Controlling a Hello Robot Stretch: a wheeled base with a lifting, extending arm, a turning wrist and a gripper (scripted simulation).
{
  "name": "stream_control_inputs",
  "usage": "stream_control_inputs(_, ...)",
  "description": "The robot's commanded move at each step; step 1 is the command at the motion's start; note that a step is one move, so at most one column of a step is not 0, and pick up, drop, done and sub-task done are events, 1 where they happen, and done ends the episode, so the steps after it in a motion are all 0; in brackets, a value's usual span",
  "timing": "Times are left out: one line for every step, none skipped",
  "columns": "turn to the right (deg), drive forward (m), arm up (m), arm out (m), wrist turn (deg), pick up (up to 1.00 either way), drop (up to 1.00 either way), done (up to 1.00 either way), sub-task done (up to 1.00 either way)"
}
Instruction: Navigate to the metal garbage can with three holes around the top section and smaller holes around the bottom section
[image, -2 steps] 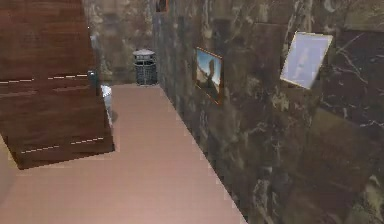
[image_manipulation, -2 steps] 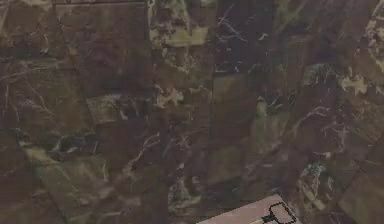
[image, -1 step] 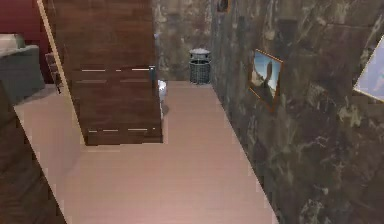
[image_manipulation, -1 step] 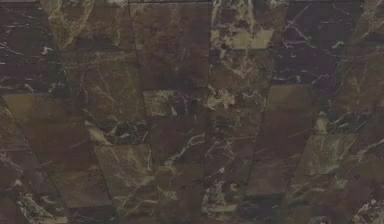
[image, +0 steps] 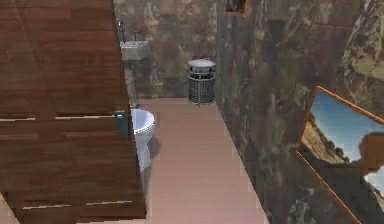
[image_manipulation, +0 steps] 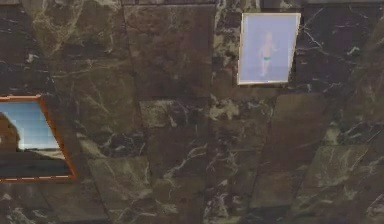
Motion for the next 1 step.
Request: stream_control_inputs(-3.0,0.00,0.00,0.00,0.0,0.00,0.00,0.00,0.00)
